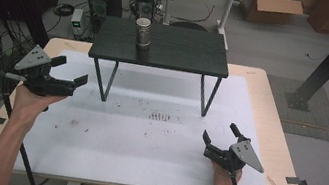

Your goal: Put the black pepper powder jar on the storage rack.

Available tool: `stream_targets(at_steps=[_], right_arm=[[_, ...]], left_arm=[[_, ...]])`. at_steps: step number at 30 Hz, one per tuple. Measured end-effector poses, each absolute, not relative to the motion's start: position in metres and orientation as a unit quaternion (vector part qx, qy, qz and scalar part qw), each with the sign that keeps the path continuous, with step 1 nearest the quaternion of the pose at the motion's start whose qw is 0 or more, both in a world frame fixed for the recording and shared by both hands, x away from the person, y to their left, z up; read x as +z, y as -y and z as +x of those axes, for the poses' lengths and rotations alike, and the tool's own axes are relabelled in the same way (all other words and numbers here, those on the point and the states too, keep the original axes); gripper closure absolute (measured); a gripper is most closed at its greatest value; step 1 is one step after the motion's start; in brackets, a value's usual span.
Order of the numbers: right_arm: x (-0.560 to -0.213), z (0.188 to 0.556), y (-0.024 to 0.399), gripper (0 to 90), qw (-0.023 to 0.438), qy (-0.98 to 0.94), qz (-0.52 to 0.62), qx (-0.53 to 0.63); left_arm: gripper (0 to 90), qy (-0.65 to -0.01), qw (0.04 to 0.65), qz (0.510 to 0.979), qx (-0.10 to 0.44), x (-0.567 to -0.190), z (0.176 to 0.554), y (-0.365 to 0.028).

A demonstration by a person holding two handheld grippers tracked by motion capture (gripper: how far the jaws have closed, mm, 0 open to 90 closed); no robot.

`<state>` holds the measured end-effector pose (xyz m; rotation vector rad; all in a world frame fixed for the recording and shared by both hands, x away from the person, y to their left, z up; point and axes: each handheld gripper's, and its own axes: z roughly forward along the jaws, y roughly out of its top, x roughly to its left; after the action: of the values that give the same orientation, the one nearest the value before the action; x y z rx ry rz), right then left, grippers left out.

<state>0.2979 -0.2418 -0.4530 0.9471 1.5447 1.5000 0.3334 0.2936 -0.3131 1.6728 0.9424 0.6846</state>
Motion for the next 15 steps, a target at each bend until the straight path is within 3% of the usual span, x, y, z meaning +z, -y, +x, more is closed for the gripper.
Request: stream_targets(at_steps=[15], right_arm=[[-0.453,0.298,0.241,4.2,0.386,-0.608,0.370,0.586]], left_arm=[[0.3,-0.428,0.511,0.684,0.295,-0.365,0.319,-0.315]])
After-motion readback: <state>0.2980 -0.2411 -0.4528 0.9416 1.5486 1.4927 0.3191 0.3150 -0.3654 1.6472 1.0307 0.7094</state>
